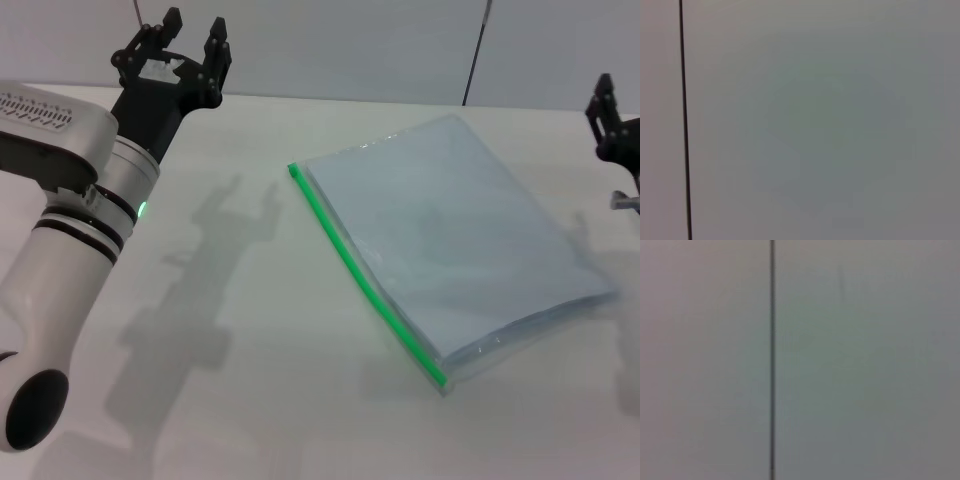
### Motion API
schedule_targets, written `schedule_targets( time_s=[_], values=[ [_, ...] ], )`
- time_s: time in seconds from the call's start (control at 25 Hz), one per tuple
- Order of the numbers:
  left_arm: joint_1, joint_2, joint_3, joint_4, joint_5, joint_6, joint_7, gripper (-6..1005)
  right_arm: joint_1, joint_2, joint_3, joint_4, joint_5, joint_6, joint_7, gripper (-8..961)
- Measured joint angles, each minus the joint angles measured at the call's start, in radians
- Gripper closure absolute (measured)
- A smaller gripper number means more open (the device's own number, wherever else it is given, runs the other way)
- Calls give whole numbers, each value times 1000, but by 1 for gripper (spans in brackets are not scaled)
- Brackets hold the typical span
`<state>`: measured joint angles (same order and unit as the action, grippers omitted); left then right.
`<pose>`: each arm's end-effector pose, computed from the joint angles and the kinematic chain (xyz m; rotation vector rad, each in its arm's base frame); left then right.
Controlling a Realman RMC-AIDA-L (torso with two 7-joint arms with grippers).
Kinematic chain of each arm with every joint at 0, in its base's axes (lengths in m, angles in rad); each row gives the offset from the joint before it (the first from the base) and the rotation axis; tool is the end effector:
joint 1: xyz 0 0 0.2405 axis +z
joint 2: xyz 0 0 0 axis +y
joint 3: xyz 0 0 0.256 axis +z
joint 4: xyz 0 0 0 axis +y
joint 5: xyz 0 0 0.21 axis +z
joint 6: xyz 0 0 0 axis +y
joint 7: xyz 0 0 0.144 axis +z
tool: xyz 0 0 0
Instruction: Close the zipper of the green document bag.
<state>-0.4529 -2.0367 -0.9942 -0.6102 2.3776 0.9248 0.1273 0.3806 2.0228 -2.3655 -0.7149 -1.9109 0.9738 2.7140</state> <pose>-0.2310 0.3826 -0.0187 -1.6470 -0.3774 -0.7978 0.2564 0.3554 -0.0269 -1.5141 0.4981 0.6546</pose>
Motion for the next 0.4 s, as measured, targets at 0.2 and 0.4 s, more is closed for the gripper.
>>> schedule_targets(
  time_s=[0.2, 0.4],
  values=[
    [-4, -1, 2, 12, 0, 0, 0, 503, 22, 3, -27, 18, 0, 0, 1, 253],
    [-4, 0, 1, 12, 0, 0, 0, 504, 27, 2, -29, 21, 1, 0, 1, 253]
  ],
)
